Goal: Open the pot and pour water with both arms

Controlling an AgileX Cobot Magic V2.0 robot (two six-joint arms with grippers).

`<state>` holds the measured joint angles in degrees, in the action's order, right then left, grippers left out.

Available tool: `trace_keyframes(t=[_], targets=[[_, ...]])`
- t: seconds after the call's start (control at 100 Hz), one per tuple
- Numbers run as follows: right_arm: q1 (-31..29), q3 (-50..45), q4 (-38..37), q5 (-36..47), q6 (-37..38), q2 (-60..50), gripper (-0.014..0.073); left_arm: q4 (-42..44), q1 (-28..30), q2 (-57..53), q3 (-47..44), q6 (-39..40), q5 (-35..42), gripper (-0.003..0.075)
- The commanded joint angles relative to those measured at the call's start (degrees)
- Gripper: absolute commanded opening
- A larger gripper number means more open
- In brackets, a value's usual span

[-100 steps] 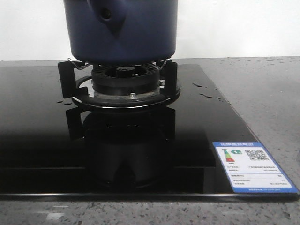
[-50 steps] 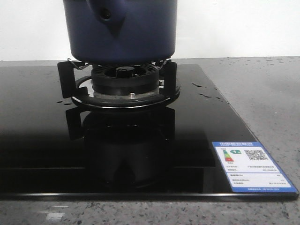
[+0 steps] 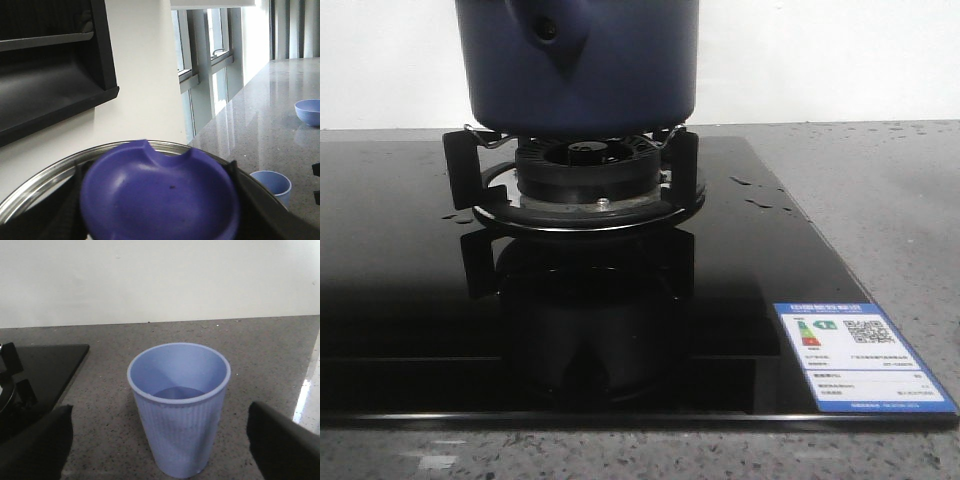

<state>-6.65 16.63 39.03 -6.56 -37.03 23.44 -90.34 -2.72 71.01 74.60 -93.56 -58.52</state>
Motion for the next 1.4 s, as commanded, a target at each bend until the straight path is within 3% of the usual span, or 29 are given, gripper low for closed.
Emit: trace_keyframes(t=[0.0, 0.35, 0.55, 1.0, 1.39], targets=[[-0.2, 1.4, 0.6, 5.5, -0.1, 1.9, 0.0612, -5.5, -1.0, -1.7, 1.6, 0.5, 0.0, 0.0276], [0.1, 1.4, 0.6, 9.6, -0.1, 11.6, 0.0612, -5.4, -1.5, -1.7, 1.6, 0.5, 0.1, 0.0276], [4.3, 1.4, 0.6, 13.5, -0.1, 13.9, 0.0612, -5.4, -1.6, -1.7, 1.6, 0.5, 0.1, 0.0276], [7.7, 1.4, 0.2, 27.0, -0.1, 27.2, 0.0612, -5.4, -1.6, -1.7, 1.6, 0.5, -0.2, 0.0276], [10.2, 6.2, -2.0, 30.0, 3.5, 34.2, 0.0612, -5.3, -1.6, -1.7, 1.6, 0.5, -0.2, 0.0276]])
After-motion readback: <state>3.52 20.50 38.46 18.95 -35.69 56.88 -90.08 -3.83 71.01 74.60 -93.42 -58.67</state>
